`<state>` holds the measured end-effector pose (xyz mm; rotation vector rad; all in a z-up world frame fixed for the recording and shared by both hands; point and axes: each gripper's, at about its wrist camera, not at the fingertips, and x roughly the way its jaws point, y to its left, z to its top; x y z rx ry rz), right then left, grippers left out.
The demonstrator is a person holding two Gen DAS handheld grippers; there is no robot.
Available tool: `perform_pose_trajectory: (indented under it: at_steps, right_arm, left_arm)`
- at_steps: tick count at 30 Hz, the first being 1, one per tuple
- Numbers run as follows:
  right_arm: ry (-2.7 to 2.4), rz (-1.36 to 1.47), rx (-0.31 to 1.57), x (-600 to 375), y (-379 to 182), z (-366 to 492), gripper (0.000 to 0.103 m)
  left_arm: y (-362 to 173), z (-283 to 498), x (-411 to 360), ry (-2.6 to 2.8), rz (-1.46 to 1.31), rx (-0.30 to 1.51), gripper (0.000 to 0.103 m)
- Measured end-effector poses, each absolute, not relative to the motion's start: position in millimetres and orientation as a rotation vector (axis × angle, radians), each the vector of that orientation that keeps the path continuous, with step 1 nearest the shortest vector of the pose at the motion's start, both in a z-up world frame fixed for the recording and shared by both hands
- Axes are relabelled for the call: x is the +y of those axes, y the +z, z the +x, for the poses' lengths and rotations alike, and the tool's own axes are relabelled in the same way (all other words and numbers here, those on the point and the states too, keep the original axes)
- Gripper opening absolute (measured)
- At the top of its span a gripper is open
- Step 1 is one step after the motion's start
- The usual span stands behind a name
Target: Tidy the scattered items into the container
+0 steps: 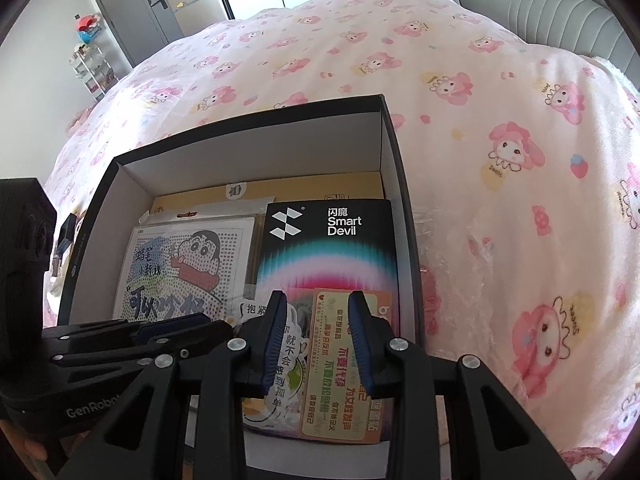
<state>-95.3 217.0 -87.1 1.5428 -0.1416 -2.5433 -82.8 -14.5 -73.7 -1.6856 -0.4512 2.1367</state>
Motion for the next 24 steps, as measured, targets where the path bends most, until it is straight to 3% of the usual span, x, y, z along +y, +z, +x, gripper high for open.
perform_pose_trajectory:
  at_steps: [12,15,24]
  right_arm:
    - [-2.550,1.499,-0.071,204.5,-70.6,-112.5,0.028]
    - [-2.628,1.449,0.023,206.6,-64.2,-109.1,0.028]
    - [-2.581,1.490,0.058,210.6,-76.1,-111.5,0.028]
  left_arm:
    - [-67.2,-73.9,-44.9,2.300,-1.736,-0.557,0.022]
    - [-67.9,-81.5,-30.8,2.312,-1.773,-0.558,0.022]
    - [-87.8,-59.4,-0.8,2.168,-1.813,-0.545,0.022]
